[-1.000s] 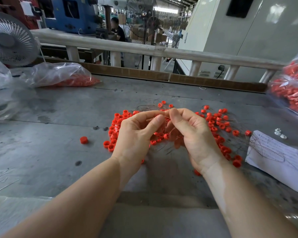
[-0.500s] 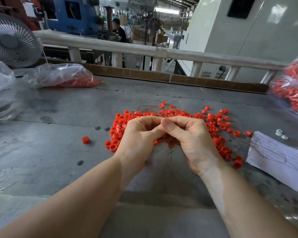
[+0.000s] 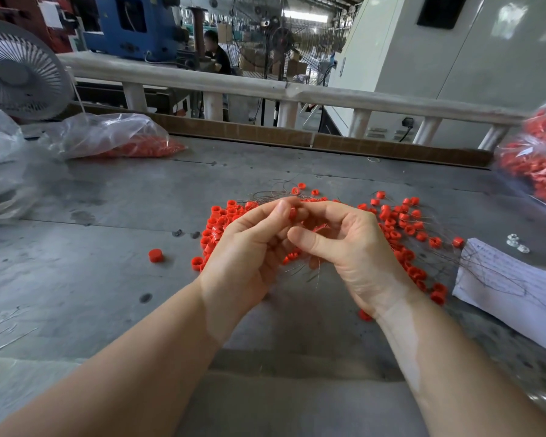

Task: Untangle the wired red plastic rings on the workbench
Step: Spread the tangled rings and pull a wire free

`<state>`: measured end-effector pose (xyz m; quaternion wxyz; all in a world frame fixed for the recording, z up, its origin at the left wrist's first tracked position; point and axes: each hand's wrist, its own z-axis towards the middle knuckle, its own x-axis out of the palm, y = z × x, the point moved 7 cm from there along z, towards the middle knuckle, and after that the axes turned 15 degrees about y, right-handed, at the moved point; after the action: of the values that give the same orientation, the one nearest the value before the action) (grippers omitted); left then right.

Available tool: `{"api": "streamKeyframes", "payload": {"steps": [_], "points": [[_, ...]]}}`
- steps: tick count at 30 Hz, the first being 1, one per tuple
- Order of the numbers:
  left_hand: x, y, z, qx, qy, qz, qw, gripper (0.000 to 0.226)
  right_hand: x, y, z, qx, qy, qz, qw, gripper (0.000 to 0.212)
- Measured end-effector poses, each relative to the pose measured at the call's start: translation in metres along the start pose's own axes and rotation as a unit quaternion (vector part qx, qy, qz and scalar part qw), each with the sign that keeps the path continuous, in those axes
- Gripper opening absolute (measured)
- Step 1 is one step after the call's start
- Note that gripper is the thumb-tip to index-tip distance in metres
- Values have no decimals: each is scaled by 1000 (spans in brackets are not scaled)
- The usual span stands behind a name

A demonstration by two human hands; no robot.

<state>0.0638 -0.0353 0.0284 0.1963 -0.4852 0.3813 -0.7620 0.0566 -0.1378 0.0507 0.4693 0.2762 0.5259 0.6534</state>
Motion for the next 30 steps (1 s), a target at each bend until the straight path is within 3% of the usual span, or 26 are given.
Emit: {"api": "streamKeyframes", "payload": {"steps": [9, 13, 18, 30], "points": [[7, 0, 0, -15, 53, -51, 997, 23, -7, 9, -2, -38, -53, -9, 998, 17], [9, 2, 0, -30, 62, -28, 997, 24, -10, 17, -5, -73, -90, -48, 992, 27], [8, 3, 1, -39, 67, -7, 997, 25, -12, 24, -9, -101, -112, -92, 984, 17], [12, 2, 1, -30, 109, -19, 993, 29, -13, 27, -9, -125, -113, -66, 984, 19]]}}
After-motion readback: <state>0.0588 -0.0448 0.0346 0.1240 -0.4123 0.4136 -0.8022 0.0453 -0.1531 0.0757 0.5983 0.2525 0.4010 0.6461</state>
